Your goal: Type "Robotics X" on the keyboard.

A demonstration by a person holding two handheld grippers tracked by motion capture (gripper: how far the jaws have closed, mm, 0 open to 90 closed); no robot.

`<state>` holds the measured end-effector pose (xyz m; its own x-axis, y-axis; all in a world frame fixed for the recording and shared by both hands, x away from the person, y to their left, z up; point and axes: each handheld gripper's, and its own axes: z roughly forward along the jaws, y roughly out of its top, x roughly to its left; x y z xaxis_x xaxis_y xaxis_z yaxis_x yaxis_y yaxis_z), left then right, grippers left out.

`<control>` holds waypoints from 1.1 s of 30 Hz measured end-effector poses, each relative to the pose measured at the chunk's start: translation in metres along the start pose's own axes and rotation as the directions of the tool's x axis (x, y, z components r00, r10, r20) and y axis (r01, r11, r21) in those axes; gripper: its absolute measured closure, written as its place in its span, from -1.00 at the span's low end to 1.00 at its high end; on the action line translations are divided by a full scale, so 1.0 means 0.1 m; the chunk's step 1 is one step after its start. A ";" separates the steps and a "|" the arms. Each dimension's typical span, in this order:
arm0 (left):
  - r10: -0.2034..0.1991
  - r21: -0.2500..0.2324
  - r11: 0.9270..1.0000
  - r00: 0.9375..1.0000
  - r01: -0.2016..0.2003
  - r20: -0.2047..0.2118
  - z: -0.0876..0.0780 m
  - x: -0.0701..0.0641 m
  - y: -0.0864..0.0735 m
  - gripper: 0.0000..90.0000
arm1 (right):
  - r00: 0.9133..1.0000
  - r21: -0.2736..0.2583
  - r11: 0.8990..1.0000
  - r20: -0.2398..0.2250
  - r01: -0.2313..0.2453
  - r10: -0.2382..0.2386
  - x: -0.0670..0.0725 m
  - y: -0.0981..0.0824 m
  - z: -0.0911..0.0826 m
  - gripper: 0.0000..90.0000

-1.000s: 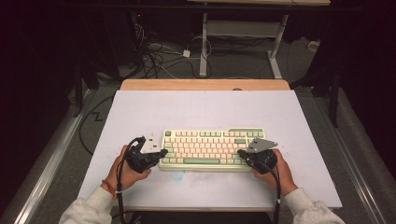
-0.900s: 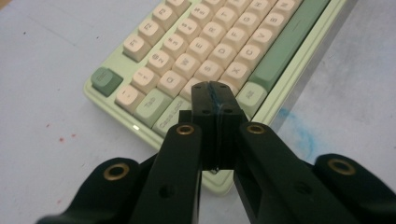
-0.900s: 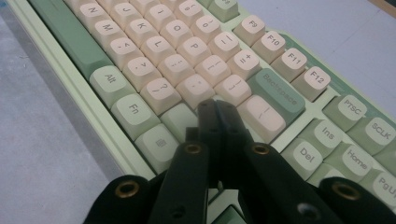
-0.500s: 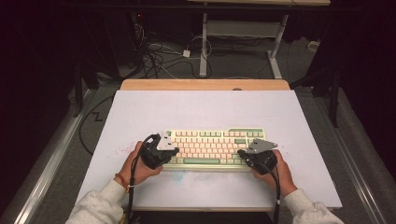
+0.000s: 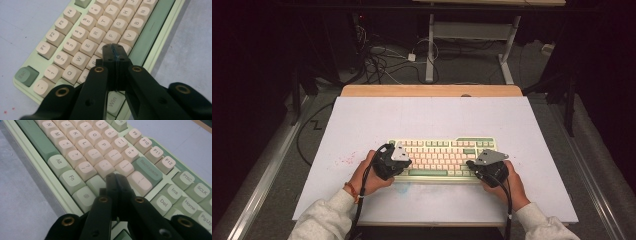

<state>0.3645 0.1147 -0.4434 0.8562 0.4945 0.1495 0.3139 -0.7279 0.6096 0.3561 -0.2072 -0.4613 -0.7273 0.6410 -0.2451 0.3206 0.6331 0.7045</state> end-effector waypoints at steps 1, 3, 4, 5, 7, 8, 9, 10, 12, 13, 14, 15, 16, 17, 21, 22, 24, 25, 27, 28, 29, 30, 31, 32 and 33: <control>0.004 0.004 1.000 1.000 -0.004 0.000 0.01 0.00 0.01 0.94 | 1.000 0.000 1.000 0.000 0.000 0.000 0.00 0.00 0.00 1.00; 0.003 0.002 1.000 1.000 -0.003 0.003 0.03 0.00 0.02 0.94 | 1.000 0.003 1.000 0.000 0.002 -0.002 0.00 0.00 0.00 1.00; 0.005 0.005 1.000 1.000 -0.005 0.004 0.03 0.00 0.03 0.94 | 1.000 0.003 1.000 0.000 0.006 -0.006 0.00 0.00 0.00 1.00; 0.007 0.007 1.000 1.000 -0.007 0.005 0.04 0.00 0.03 0.94 | 1.000 0.003 1.000 0.002 0.008 -0.008 0.00 0.00 0.00 1.00; 0.007 0.009 1.000 1.000 -0.007 0.007 0.05 0.00 0.04 0.94 | 1.000 0.004 1.000 0.002 0.008 -0.008 0.00 0.00 -0.01 1.00; 0.009 0.012 1.000 1.000 -0.009 0.004 0.06 -0.01 0.04 0.94 | 1.000 0.004 1.000 0.003 0.006 -0.006 0.00 0.00 -0.01 1.00; 0.006 0.010 1.000 1.000 -0.006 0.004 0.06 -0.01 0.04 0.94 | 1.000 0.001 1.000 0.003 0.005 -0.005 0.00 0.00 -0.01 1.00; 0.006 0.010 1.000 1.000 -0.006 0.005 0.06 -0.01 0.05 0.94 | 1.000 0.001 1.000 0.002 0.005 -0.005 0.00 0.00 -0.01 1.00; 0.003 0.009 1.000 1.000 -0.003 0.004 0.07 0.00 0.05 0.94 | 1.000 0.002 1.000 0.001 0.005 -0.005 0.00 0.00 -0.01 1.00; 0.004 0.010 1.000 1.000 -0.004 0.004 0.07 0.00 0.05 0.94 | 1.000 0.002 1.000 0.002 0.005 -0.005 0.00 0.00 -0.01 1.00; 0.006 0.014 1.000 1.000 -0.006 0.006 0.08 0.00 0.05 0.94 | 1.000 0.001 1.000 0.001 0.004 -0.004 0.00 0.00 -0.01 1.00; 0.007 0.017 1.000 1.000 -0.007 0.005 0.08 0.00 0.05 0.94 | 1.000 0.001 1.000 0.001 0.004 -0.004 0.00 0.00 -0.01 1.00; 0.006 0.017 1.000 1.000 -0.006 0.008 0.09 0.00 0.05 0.94 | 1.000 0.001 1.000 0.001 0.003 -0.003 0.00 0.00 -0.01 1.00; 0.008 0.019 1.000 1.000 -0.008 0.008 0.09 -0.01 0.06 0.94 | 1.000 0.001 1.000 0.001 0.004 -0.004 0.00 0.00 -0.01 1.00; 0.013 0.020 1.000 1.000 -0.013 0.003 0.09 -0.01 0.06 0.94 | 1.000 0.001 1.000 0.002 0.004 -0.004 0.00 0.00 -0.01 1.00; 0.014 0.021 1.000 1.000 -0.014 0.002 0.09 -0.01 0.05 0.94 | 1.000 0.001 1.000 0.002 0.004 -0.004 0.00 0.00 -0.01 1.00; 0.015 0.025 1.000 1.000 -0.015 0.004 0.09 -0.01 0.05 0.94 | 1.000 0.001 1.000 0.001 0.004 -0.004 0.00 0.00 -0.01 1.00; 0.017 0.027 0.999 1.000 -0.017 0.001 0.09 -0.01 0.05 0.94 | 1.000 0.001 1.000 0.002 0.005 -0.005 0.00 0.00 -0.01 1.00; 0.017 0.029 0.999 1.000 -0.017 0.002 0.10 -0.02 0.05 0.94 | 1.000 0.001 1.000 0.002 0.005 -0.005 0.00 0.00 -0.01 1.00; 0.022 0.032 0.999 1.000 -0.022 -0.005 0.10 -0.02 0.05 0.94 | 1.000 0.001 1.000 0.002 0.005 -0.005 0.00 0.00 -0.01 1.00; 0.022 0.032 0.999 1.000 -0.022 -0.006 0.10 -0.02 0.05 0.94 | 1.000 0.001 1.000 0.002 0.005 -0.005 0.00 0.00 -0.01 1.00; 0.018 0.029 0.999 1.000 -0.018 -0.004 0.10 -0.02 0.04 0.94 | 1.000 0.001 1.000 0.002 0.005 -0.005 0.00 0.00 -0.01 1.00; 0.016 0.027 0.999 1.000 -0.016 -0.002 0.10 -0.01 0.04 0.94 | 1.000 0.001 1.000 0.002 0.005 -0.005 0.00 0.00 -0.01 1.00; 0.016 0.026 1.000 1.000 -0.016 -0.004 0.10 -0.01 0.04 0.93 | 1.000 0.001 1.000 0.003 0.005 -0.005 0.00 0.00 -0.01 1.00; 0.015 0.024 1.000 1.000 -0.015 -0.005 0.10 -0.02 0.04 0.93 | 1.000 0.001 1.000 0.003 0.006 -0.006 0.00 0.00 -0.01 1.00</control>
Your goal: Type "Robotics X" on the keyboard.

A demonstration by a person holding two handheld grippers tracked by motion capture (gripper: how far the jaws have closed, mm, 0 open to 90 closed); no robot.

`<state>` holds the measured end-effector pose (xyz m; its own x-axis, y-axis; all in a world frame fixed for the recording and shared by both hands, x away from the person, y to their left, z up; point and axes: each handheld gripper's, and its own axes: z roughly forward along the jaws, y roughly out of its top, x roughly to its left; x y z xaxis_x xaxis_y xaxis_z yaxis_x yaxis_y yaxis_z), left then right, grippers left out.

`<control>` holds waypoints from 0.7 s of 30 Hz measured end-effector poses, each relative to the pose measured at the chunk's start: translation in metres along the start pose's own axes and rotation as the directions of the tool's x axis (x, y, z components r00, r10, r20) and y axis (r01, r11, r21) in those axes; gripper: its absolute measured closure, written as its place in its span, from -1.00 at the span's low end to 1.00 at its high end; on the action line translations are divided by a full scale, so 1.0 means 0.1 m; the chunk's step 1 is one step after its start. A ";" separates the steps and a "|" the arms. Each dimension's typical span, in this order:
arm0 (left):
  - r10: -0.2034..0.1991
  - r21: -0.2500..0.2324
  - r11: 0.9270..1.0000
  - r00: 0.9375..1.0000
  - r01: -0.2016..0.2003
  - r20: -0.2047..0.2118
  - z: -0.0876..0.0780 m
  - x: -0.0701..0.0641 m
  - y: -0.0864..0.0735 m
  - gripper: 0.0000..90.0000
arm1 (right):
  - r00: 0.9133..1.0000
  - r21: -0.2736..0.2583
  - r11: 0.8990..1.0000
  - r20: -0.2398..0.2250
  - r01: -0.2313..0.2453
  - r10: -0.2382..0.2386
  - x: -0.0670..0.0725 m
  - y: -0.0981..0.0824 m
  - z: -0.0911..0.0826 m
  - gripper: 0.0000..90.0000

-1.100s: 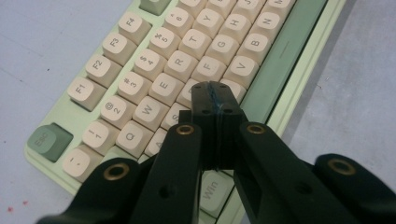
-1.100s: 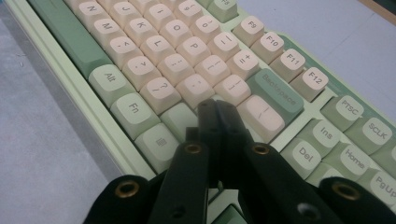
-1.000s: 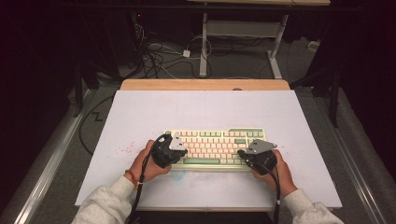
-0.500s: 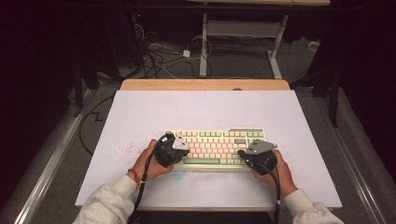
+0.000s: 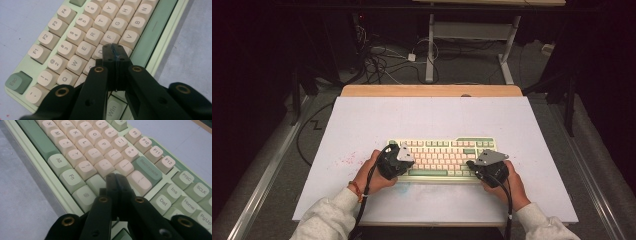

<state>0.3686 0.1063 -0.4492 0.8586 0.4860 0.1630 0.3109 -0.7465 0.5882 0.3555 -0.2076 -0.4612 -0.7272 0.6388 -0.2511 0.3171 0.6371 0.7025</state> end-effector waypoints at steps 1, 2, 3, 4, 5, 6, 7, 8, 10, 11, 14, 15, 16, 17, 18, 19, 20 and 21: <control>-0.003 -0.002 1.000 1.000 0.003 0.001 0.00 0.00 0.00 0.93 | 1.000 0.000 1.000 0.000 0.000 0.000 0.00 0.00 0.00 1.00; -0.002 -0.003 1.000 1.000 0.002 0.000 0.00 0.00 0.00 0.93 | 1.000 0.000 1.000 -0.001 0.000 0.000 0.00 0.00 0.00 1.00; 0.000 -0.002 1.000 1.000 0.000 -0.001 0.00 0.00 0.00 0.92 | 1.000 0.000 1.000 -0.001 -0.001 0.001 0.00 0.00 0.00 1.00; -0.001 -0.002 1.000 1.000 0.001 -0.001 -0.01 0.00 0.00 0.92 | 1.000 0.000 1.000 0.000 0.000 0.000 0.00 0.00 0.00 1.00; -0.001 -0.002 1.000 1.000 0.001 -0.003 -0.01 0.00 0.00 0.93 | 1.000 0.000 1.000 0.001 0.000 0.000 0.00 0.00 0.00 1.00; -0.001 0.002 1.000 1.000 0.001 -0.002 -0.01 0.00 -0.01 0.92 | 1.000 0.001 1.000 0.000 0.000 0.000 0.00 0.00 0.00 1.00; 0.000 0.003 1.000 1.000 0.000 -0.002 -0.01 0.00 -0.01 0.92 | 1.000 0.001 1.000 0.000 0.000 0.000 0.00 0.00 0.00 1.00; -0.001 0.003 1.000 1.000 0.001 -0.004 -0.01 0.00 -0.01 0.92 | 1.000 0.001 1.000 0.000 -0.001 0.001 0.00 0.00 0.00 1.00; 0.000 0.003 1.000 1.000 0.000 -0.002 -0.01 0.00 -0.01 0.92 | 1.000 0.001 1.000 0.001 0.000 0.000 0.00 0.00 0.00 1.00; -0.002 0.000 1.000 1.000 0.002 -0.004 -0.01 0.00 -0.01 0.92 | 1.000 0.001 1.000 0.001 0.000 0.000 0.00 0.00 0.00 1.00; -0.003 0.013 1.000 1.000 0.003 0.002 0.02 0.00 -0.03 0.91 | 1.000 0.001 1.000 -0.001 -0.001 0.001 0.00 0.00 0.00 1.00; -0.002 -0.003 1.000 1.000 0.002 -0.005 0.03 -0.01 -0.04 0.93 | 1.000 0.005 1.000 -0.003 -0.001 0.001 0.00 0.00 0.00 1.00; -0.007 -0.008 1.000 1.000 0.007 -0.006 0.04 -0.01 -0.04 0.94 | 1.000 0.007 1.000 -0.005 -0.002 0.002 -0.01 0.00 0.00 1.00; -0.002 -0.002 1.000 1.000 0.002 -0.008 0.03 -0.01 -0.04 0.93 | 1.000 0.006 1.000 -0.006 -0.002 0.002 -0.01 0.00 0.00 1.00; 0.000 0.001 1.000 1.000 0.000 -0.009 0.03 -0.01 -0.03 0.93 | 1.000 0.005 1.000 -0.003 -0.002 0.002 0.00 0.00 0.00 1.00; 0.003 0.002 1.000 1.000 -0.003 -0.008 0.03 -0.02 -0.03 0.93 | 1.000 0.005 1.000 -0.002 -0.002 0.002 0.00 0.00 0.00 1.00; 0.004 0.002 1.000 1.000 -0.004 -0.007 0.02 -0.02 -0.03 0.93 | 1.000 0.006 1.000 -0.001 0.000 0.000 0.00 0.00 0.00 1.00; 0.005 0.004 1.000 1.000 -0.005 -0.008 0.02 -0.02 -0.03 0.93 | 1.000 0.006 1.000 -0.001 0.000 0.000 0.00 0.00 0.00 1.00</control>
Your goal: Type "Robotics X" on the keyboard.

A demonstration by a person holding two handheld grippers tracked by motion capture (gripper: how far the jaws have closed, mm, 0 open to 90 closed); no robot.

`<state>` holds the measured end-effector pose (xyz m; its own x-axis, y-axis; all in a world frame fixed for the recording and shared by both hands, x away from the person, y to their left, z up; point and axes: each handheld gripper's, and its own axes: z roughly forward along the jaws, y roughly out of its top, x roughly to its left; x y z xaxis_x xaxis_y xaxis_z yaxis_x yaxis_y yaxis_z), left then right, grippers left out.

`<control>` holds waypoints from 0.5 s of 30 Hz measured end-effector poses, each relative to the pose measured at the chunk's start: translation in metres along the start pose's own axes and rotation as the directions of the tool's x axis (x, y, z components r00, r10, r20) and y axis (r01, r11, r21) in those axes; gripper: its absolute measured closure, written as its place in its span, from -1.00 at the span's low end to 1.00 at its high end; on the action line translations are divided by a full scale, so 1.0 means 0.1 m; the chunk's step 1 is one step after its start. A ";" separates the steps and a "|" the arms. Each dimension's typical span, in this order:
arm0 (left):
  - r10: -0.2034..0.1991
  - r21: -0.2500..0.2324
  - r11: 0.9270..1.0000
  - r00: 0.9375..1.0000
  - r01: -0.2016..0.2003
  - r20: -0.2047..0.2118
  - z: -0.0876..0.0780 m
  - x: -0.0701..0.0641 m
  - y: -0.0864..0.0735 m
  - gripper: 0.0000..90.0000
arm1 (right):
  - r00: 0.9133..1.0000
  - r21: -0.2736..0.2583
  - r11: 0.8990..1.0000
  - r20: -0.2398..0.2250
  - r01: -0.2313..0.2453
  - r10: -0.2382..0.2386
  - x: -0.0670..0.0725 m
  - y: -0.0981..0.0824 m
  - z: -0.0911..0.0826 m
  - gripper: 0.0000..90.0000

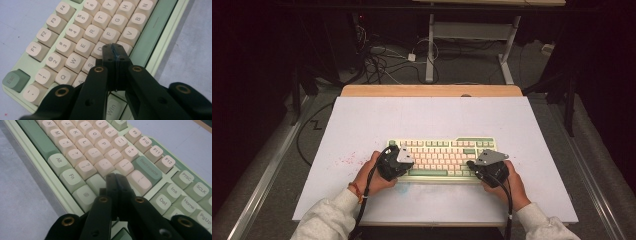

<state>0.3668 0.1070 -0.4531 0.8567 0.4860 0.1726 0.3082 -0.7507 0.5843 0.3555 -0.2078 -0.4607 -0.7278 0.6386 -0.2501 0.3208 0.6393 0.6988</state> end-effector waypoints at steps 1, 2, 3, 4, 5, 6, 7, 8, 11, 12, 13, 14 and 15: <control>0.000 0.000 1.000 1.000 0.000 -0.001 0.00 0.00 0.00 0.92 | 1.000 -0.001 1.000 0.000 -0.001 0.001 0.00 0.00 0.00 1.00; 0.000 0.000 1.000 1.000 0.000 -0.002 0.00 0.00 0.00 0.92 | 1.000 -0.001 1.000 0.000 -0.001 0.001 0.00 0.00 0.00 1.00; 0.001 0.000 1.000 1.000 -0.001 -0.001 -0.01 0.00 0.00 0.91 | 1.000 -0.001 1.000 0.000 -0.001 0.001 0.00 0.00 0.00 1.00; 0.000 -0.001 1.000 1.000 0.000 -0.001 -0.01 0.00 0.00 0.91 | 1.000 0.000 1.000 0.000 0.000 0.000 0.00 0.00 0.00 1.00; 0.000 -0.001 1.000 1.000 0.000 -0.002 -0.01 0.00 0.00 0.90 | 1.000 0.000 1.000 0.000 -0.001 0.001 0.00 0.00 0.00 1.00; 0.000 -0.005 1.000 1.000 0.000 -0.005 -0.02 0.00 0.01 0.89 | 1.000 -0.001 1.000 -0.001 -0.001 0.001 0.00 0.00 0.00 1.00; -0.002 -0.013 1.000 1.000 0.002 -0.005 -0.03 0.01 0.01 0.89 | 1.000 -0.001 1.000 -0.002 -0.001 0.001 0.00 0.00 0.00 1.00; -0.001 -0.014 1.000 1.000 0.001 -0.007 -0.05 0.01 0.01 0.88 | 1.000 -0.001 1.000 -0.002 -0.002 0.002 0.00 0.00 0.00 1.00; -0.002 -0.030 1.000 1.000 0.002 -0.010 -0.08 0.01 0.01 0.87 | 1.000 0.000 1.000 -0.001 -0.001 0.001 0.00 0.00 0.00 1.00; 0.001 -0.032 0.999 1.000 -0.001 -0.012 -0.09 0.01 0.02 0.87 | 1.000 0.000 1.000 -0.001 -0.001 0.001 0.00 0.00 0.00 1.00; 0.001 -0.036 0.999 1.000 -0.002 -0.014 -0.10 0.01 0.02 0.86 | 1.000 0.001 1.000 -0.001 0.000 0.000 0.00 0.00 0.00 1.00; 0.002 -0.040 0.999 1.000 -0.002 -0.013 -0.11 0.01 0.02 0.86 | 1.000 0.001 1.000 0.000 0.002 -0.002 0.00 0.00 0.00 1.00; 0.003 -0.044 0.999 1.000 -0.004 -0.016 -0.12 0.01 0.02 0.85 | 1.000 0.002 1.000 0.002 0.007 -0.007 0.00 0.00 0.00 1.00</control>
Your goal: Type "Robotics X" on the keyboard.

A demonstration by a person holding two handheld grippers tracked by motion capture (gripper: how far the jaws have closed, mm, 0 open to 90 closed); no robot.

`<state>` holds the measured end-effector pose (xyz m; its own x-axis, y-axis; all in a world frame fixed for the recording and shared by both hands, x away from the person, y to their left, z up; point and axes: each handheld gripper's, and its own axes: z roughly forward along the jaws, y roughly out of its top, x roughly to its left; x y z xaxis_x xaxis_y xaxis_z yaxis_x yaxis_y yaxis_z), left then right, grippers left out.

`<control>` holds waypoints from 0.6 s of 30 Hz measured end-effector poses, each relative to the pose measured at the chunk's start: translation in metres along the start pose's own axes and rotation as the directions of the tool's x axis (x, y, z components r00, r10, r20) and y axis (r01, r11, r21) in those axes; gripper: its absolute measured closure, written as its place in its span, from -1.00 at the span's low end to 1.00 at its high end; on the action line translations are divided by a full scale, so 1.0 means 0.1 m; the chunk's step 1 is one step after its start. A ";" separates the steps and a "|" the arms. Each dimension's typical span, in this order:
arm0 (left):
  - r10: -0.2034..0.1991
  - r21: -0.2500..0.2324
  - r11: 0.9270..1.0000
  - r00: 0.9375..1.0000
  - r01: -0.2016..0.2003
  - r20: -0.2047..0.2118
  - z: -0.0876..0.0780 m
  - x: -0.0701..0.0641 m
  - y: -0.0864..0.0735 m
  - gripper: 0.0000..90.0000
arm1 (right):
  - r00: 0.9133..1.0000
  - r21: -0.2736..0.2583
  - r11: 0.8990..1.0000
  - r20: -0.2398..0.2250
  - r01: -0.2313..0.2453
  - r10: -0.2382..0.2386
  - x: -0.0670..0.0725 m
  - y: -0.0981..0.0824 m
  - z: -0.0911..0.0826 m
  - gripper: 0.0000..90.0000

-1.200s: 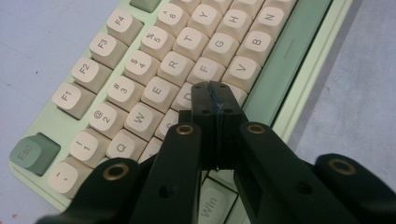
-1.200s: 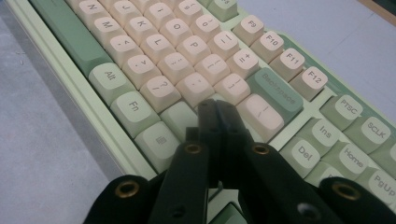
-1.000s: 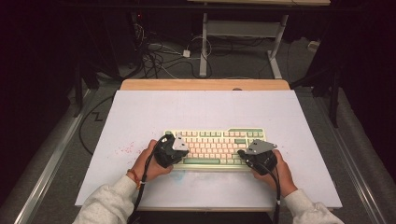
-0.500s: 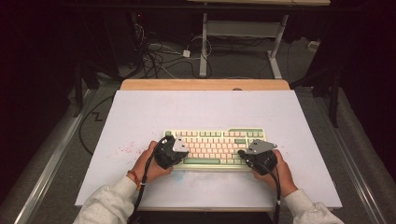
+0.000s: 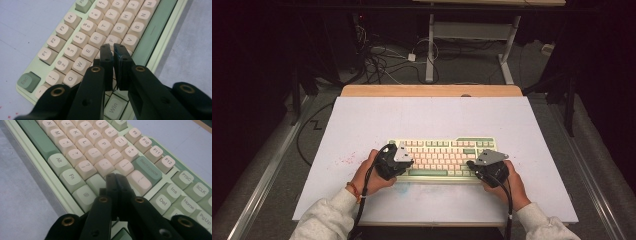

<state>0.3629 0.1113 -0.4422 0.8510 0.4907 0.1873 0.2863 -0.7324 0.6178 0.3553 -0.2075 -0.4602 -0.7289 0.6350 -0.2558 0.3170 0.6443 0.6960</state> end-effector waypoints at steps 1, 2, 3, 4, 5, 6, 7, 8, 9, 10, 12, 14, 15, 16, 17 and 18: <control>0.000 -0.001 1.000 1.000 0.000 -0.002 -0.01 0.00 0.00 0.85 | 1.000 0.002 1.000 0.004 0.002 -0.002 0.01 0.00 0.00 1.00; 0.001 -0.003 1.000 1.000 -0.001 -0.006 -0.01 0.00 0.00 0.83 | 1.000 0.002 1.000 0.005 0.006 -0.006 0.01 0.00 0.00 1.00; 0.000 -0.008 1.000 1.000 0.000 -0.009 -0.02 0.00 0.00 0.82 | 1.000 0.002 1.000 0.005 0.006 -0.006 0.01 0.00 0.00 1.00; -0.002 -0.011 1.000 1.000 0.002 -0.009 -0.03 0.00 0.00 0.81 | 1.000 0.002 1.000 0.006 0.007 -0.007 0.01 0.00 0.00 1.00; -0.001 -0.013 1.000 1.000 0.001 -0.014 -0.03 0.00 0.00 0.79 | 1.000 0.001 1.000 0.004 0.005 -0.005 0.01 0.00 0.00 1.00; -0.002 -0.018 1.000 1.000 0.001 -0.018 -0.04 0.00 0.00 0.77 | 1.000 0.001 1.000 0.004 0.002 -0.002 0.01 0.00 0.00 1.00; 0.000 -0.022 1.000 1.000 0.000 -0.021 -0.04 0.00 0.00 0.74 | 1.000 0.003 1.000 0.008 0.005 -0.005 0.01 0.00 0.00 1.00; -0.003 -0.025 1.000 1.000 0.002 -0.027 -0.05 0.01 0.00 0.68 | 1.000 0.003 1.000 0.009 0.006 -0.006 0.01 0.00 0.00 1.00; -0.004 -0.029 1.000 1.000 0.003 -0.026 -0.05 0.01 -0.01 0.66 | 1.000 0.002 1.000 0.009 0.006 -0.006 0.00 0.00 -0.01 1.00; 0.000 -0.035 0.999 1.000 -0.001 -0.028 -0.06 0.00 -0.01 0.62 | 1.000 0.000 1.000 0.007 0.005 -0.005 0.00 0.00 0.00 1.00; -0.002 -0.044 0.999 0.999 0.001 -0.040 -0.07 0.00 -0.01 0.48 | 1.000 0.001 1.000 0.008 0.005 -0.005 0.00 0.00 -0.01 1.00; 0.003 -0.050 0.999 0.999 -0.005 -0.045 -0.08 0.00 -0.01 0.43 | 1.000 0.005 1.000 0.009 0.006 -0.006 0.00 0.01 -0.01 1.00; -0.003 -0.055 0.998 0.998 0.000 -0.056 -0.08 0.00 -0.01 0.41 | 1.000 0.004 1.000 0.007 0.001 -0.002 0.00 0.01 -0.01 1.00; -0.004 -0.058 0.998 0.998 0.001 -0.063 -0.09 0.00 -0.01 0.34 | 1.000 0.002 1.000 0.007 -0.001 0.001 0.00 0.00 -0.01 1.00; -0.006 -0.061 0.998 0.997 0.002 -0.072 -0.09 -0.01 -0.01 0.27 | 1.000 0.003 1.000 0.008 0.001 -0.001 0.00 0.00 -0.01 1.00; -0.008 -0.066 0.998 0.996 0.002 -0.086 -0.10 -0.01 0.00 0.25 | 1.000 0.004 1.000 0.008 0.002 -0.002 0.00 0.00 -0.01 1.00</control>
<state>0.3578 0.1158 -0.4351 0.8078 0.5349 0.2476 0.2584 -0.6989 0.6669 0.3547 -0.2073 -0.4595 -0.7246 0.6372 -0.2626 0.3178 0.6470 0.6931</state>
